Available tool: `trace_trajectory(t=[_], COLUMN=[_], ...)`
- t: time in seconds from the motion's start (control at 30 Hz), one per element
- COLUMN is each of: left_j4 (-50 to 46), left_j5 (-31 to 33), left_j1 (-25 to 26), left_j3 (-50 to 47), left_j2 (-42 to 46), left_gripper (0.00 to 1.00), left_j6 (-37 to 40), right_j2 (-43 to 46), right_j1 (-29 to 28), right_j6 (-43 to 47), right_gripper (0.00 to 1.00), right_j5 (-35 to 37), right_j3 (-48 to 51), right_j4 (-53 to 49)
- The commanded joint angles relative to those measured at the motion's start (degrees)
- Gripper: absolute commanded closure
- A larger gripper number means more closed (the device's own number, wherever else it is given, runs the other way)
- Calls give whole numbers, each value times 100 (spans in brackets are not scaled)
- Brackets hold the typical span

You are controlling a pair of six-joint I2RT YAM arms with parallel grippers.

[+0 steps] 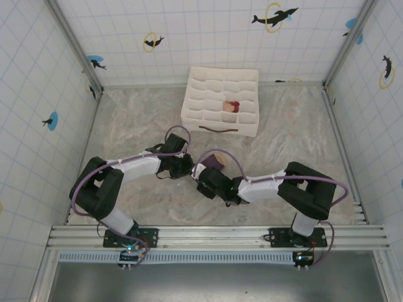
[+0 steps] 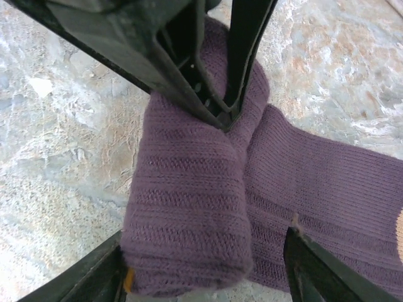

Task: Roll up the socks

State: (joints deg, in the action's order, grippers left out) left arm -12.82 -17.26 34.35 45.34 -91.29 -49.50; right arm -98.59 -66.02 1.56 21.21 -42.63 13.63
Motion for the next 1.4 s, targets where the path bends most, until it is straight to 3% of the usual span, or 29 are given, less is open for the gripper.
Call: trace_trajectory(t=[0.0,0.3,0.6,1.0,1.13,1.3,1.37], left_j4=[-294,-90,-62,49,77,172,191], left_j5=[1,-237,-384,-606,-619,-678,-686], left_j1=[46,45,2,-5,-23,-31,-30], left_j3=[-140,-241,-219,-168,-197,-232,-236], left_j2=[42,27,-88,-258,-275,-308,-311], left_gripper=[89,86,89,89,87,86,80], left_j6=[46,-6,27,53,72,63,63], right_j2=[-177,-37,345,98,-22,-133,-152], right_j1=[-2,144,261,461,627,874,989], right_j6=[25,-200,-179,-315,-488,-736,-855], right_gripper=[36,31,37,43,50,68,76], right_j5=[202,-447,-555,-969,-1253,-1778,-1998], right_j3=[-224,141,720,662,797,887,942], right_j4=[401,1017,1767,1762,1803,1754,1765])
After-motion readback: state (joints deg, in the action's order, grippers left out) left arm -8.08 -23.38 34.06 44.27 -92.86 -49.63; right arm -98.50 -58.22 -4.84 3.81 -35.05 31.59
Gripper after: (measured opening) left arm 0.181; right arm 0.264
